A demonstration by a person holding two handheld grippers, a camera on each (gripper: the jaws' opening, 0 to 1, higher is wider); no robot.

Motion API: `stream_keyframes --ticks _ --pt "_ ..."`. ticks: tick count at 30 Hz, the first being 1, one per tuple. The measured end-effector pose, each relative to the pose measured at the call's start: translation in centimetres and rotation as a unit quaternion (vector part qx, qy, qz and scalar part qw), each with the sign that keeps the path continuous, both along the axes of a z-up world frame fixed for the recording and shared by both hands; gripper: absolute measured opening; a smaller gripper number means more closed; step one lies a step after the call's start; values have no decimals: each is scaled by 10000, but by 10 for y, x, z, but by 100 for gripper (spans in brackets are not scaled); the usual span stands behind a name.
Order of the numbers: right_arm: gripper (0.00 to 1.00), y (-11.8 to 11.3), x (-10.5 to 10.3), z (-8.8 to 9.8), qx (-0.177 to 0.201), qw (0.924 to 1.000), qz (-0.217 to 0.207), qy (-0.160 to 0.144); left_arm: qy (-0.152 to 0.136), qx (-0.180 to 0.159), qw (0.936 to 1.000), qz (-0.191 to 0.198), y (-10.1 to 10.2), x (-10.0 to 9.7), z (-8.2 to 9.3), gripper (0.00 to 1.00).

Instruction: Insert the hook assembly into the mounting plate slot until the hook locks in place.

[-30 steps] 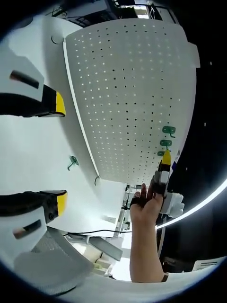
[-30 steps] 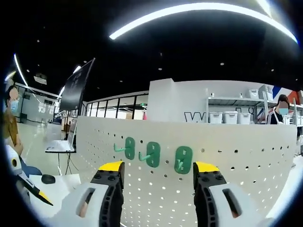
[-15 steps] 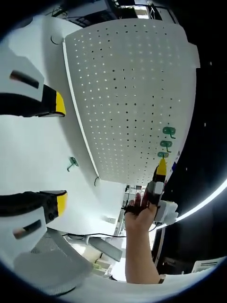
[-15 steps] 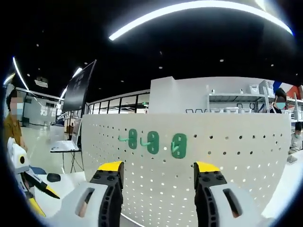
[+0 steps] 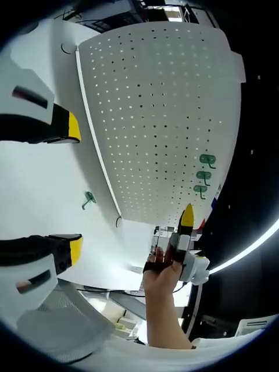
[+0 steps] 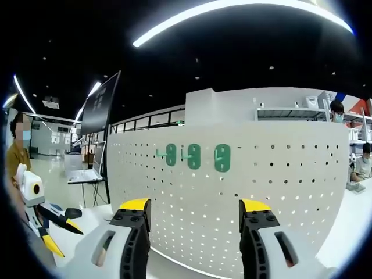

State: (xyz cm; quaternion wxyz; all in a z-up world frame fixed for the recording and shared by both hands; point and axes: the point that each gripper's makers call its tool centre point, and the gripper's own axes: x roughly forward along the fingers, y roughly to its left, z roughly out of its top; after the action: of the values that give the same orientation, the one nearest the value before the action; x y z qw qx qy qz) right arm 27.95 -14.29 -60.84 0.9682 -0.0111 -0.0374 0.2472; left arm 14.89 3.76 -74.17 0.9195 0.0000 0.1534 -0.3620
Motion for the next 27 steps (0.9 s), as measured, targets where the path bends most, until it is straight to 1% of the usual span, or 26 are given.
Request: stream_keyframes --ticks 3,9,18,27 --pt "59 0 -5 -5 -9 10000 33 51 -11 -4 10000 -3 0 0 1 65" --pt "59 -7 -16 -21 -28 9997 46 227 -19 13 10000 -6 1 1 2 65" --pt "59 -13 -28 -31 -53 9994 41 346 -3 1 10000 -24 0 0 0 65" --pt "59 -17 -42 -49 -80 9985 79 532 -8 21 10000 -48 -1 1 0 65"
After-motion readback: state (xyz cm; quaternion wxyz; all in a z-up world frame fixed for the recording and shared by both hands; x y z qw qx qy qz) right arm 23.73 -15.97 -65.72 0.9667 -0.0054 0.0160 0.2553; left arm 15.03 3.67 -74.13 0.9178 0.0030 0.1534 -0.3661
